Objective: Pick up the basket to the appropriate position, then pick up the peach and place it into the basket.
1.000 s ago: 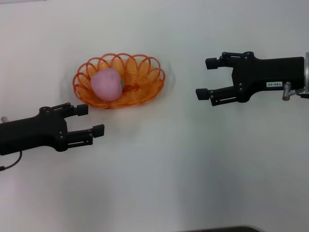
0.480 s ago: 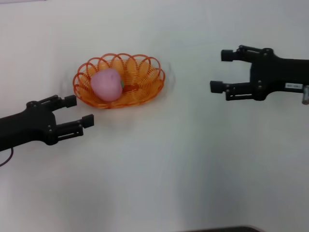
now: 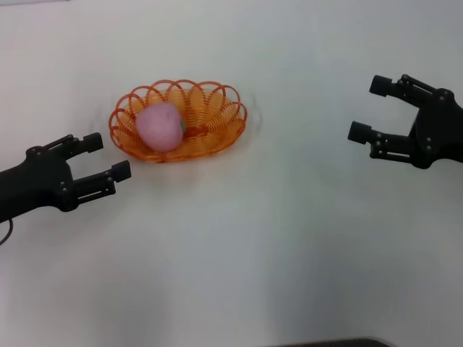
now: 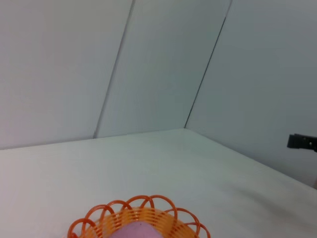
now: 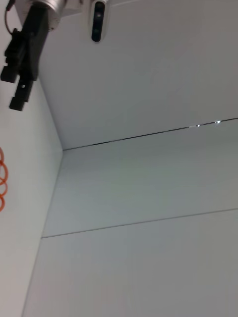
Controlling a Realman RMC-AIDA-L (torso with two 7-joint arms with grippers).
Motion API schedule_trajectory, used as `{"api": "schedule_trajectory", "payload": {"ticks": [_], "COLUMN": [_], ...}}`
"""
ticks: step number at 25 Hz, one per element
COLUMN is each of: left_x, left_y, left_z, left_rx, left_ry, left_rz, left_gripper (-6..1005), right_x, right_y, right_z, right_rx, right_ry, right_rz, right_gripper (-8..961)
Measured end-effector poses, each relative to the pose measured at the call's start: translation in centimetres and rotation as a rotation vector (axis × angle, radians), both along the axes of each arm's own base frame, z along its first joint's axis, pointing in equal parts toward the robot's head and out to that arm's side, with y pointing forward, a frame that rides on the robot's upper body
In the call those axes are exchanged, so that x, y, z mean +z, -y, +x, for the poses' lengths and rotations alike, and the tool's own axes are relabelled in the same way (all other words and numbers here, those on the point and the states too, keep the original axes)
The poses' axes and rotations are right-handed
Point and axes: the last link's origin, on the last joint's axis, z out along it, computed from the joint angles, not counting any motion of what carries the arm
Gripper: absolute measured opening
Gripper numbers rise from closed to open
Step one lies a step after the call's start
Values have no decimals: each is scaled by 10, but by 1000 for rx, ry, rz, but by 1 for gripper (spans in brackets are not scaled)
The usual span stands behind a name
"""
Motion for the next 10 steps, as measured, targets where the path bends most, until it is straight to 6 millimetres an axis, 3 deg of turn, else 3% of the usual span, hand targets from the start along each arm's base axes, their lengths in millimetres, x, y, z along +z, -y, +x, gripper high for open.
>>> {"api": "schedule_trajectory", "payload": {"ticks": [10], "left_x": [1], "left_y": [0], "left_z": [-1], "left_rx": [5], "left_ry": [4], "left_rz": [8], "left_gripper": [824], "right_x": [-6], "right_y": [-4], "right_z": [0], "right_rx": [-13], "right_ry": [12], "right_rz": [-13], "right_gripper": [959]}}
